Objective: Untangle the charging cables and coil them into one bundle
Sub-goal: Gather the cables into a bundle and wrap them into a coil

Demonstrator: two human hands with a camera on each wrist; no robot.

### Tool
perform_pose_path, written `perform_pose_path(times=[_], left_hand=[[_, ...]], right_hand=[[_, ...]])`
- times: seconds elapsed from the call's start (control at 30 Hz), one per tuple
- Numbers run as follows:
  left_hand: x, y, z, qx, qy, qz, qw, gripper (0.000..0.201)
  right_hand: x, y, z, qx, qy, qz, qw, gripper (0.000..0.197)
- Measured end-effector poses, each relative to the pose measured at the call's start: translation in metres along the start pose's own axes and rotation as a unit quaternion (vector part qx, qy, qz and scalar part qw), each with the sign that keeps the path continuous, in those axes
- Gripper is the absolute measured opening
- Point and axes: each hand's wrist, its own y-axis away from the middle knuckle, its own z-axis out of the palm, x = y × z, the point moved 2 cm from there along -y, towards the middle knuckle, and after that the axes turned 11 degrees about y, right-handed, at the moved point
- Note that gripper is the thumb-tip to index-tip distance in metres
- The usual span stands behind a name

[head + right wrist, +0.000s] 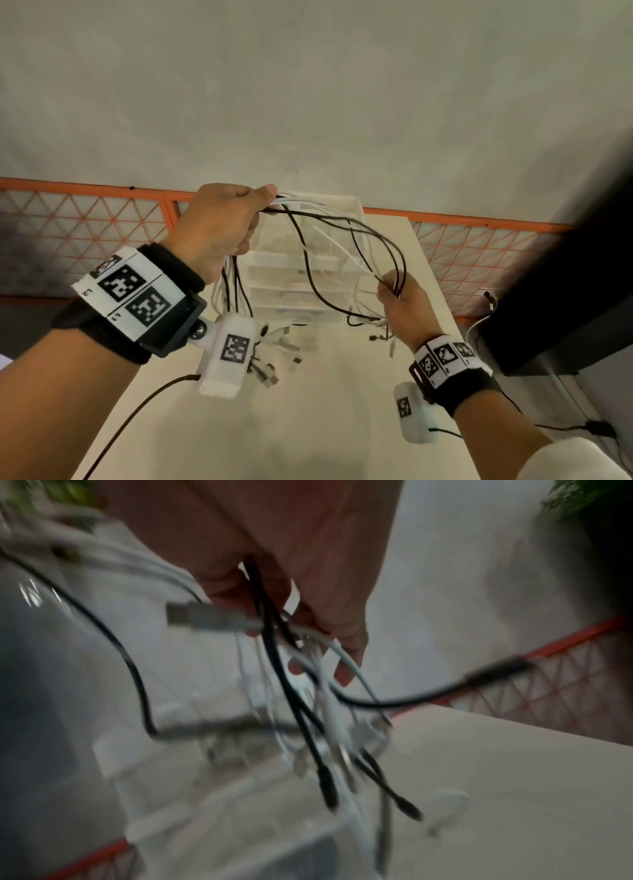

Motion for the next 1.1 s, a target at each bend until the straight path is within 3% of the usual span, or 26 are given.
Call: perform_pose_path(times=[0.1,0.2,0.23,0.33,0.4,0.5,0.6,0.67,0.77,0.87,0.93,0.97,1.03,1.07,1.1], left_hand=[[-0.011,-0.002,0.0,0.007,-0.002,-0.005,1.0,0.035],[-0.018,-0.003,-0.001,0.037,0.001,0.0,0.999,0.037],[-0.017,-0.003,-0.002,0.049,0.008,0.003,0.999,0.035],[-0.006,-0.005,-0.006,0.082,0.053,0.012,0.995,0.036],[0.001,-0.005,-0.007,0.08,0.073,0.017,0.994,0.033],[0.005,-0.004,-0.006,0.06,0.075,0.021,0.995,0.031],[0.009,-0.004,-0.006,0.033,0.074,0.013,0.997,0.031],[0.01,-0.005,-0.01,0.025,0.064,0.011,0.998,0.031],[0.004,-0.007,-0.012,0.024,0.036,-0.001,0.999,0.029],[0.0,-0.006,-0.011,0.026,0.036,-0.007,0.999,0.028],[0.002,-0.005,-0.01,0.017,0.038,-0.008,0.999,0.03],[0.004,-0.004,-0.01,0.01,0.039,-0.008,0.999,0.031],[0.009,-0.002,-0.009,-0.006,0.04,-0.006,0.999,0.031],[0.011,0.0,-0.008,-0.015,0.041,-0.007,0.999,0.031],[0.013,0.002,-0.006,-0.025,0.042,-0.009,0.999,0.03]], right_hand=[[-0.031,-0.002,-0.02,0.074,-0.074,-0.054,0.993,0.014],[-0.035,0.003,-0.022,0.043,-0.172,-0.064,0.982,0.015],[-0.028,0.005,-0.019,0.024,-0.157,-0.066,0.985,0.02],[0.007,0.009,0.002,-0.082,0.064,-0.062,0.993,0.039],[0.032,0.017,0.017,-0.161,0.186,-0.027,0.969,0.032],[0.054,0.019,0.032,-0.195,0.25,-0.013,0.948,0.024],[0.056,0.013,0.03,-0.171,0.226,-0.012,0.959,0.028],[0.049,0.012,0.02,-0.122,0.113,0.014,0.986,0.019],[0.031,0.011,0.009,-0.059,-0.016,0.009,0.998,0.014],[0.021,0.008,0.0,0.001,0.002,-0.022,1.0,0.013],[0.032,0.005,0.005,-0.046,0.137,-0.018,0.989,0.011],[0.038,0.008,0.01,-0.121,0.204,0.007,0.971,0.011],[0.048,0.015,0.019,-0.263,0.291,0.03,0.919,0.047],[0.044,0.015,0.019,-0.283,0.285,0.025,0.916,0.063],[0.031,0.013,0.016,-0.264,0.238,0.009,0.935,0.065]])
